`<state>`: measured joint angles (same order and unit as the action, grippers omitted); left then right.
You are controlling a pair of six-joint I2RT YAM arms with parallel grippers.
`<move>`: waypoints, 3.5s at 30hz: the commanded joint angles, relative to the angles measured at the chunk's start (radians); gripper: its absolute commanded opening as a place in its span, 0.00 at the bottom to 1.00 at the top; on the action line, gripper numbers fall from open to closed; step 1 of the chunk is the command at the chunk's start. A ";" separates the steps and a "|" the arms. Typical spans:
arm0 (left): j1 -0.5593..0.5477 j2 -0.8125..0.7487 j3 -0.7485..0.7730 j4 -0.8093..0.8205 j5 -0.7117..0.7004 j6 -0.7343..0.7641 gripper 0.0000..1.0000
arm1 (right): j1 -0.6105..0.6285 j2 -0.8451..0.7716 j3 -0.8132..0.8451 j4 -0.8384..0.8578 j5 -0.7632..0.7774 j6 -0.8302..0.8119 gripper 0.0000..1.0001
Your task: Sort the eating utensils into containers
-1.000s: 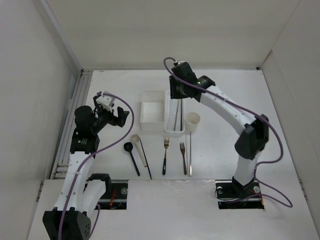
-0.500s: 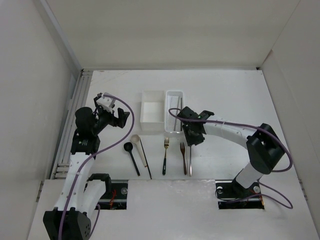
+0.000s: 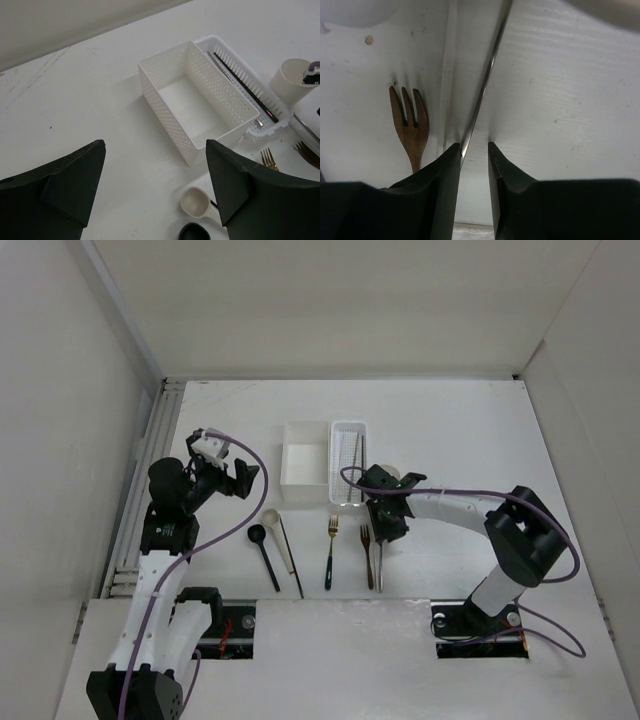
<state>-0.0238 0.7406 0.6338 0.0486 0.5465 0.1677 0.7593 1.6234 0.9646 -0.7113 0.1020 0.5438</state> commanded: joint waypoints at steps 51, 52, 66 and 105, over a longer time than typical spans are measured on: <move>0.004 -0.001 0.007 0.031 0.010 0.009 0.80 | -0.009 0.137 0.741 -0.169 0.099 -0.076 0.00; 0.004 -0.001 0.007 0.022 0.000 0.009 0.80 | -0.052 0.173 0.781 -0.156 0.075 -0.076 0.00; 0.032 0.017 0.017 0.010 -0.020 0.009 0.80 | -0.222 0.490 0.953 -0.030 -0.067 -0.065 0.00; 0.032 -0.003 -0.020 0.068 0.018 -0.010 0.83 | 0.063 0.029 0.229 -0.056 0.065 -0.059 0.28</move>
<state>0.0025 0.7631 0.6273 0.0681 0.5343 0.1703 0.7918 1.6615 1.2179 -0.7750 0.1905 0.4500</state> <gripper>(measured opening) 0.826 0.280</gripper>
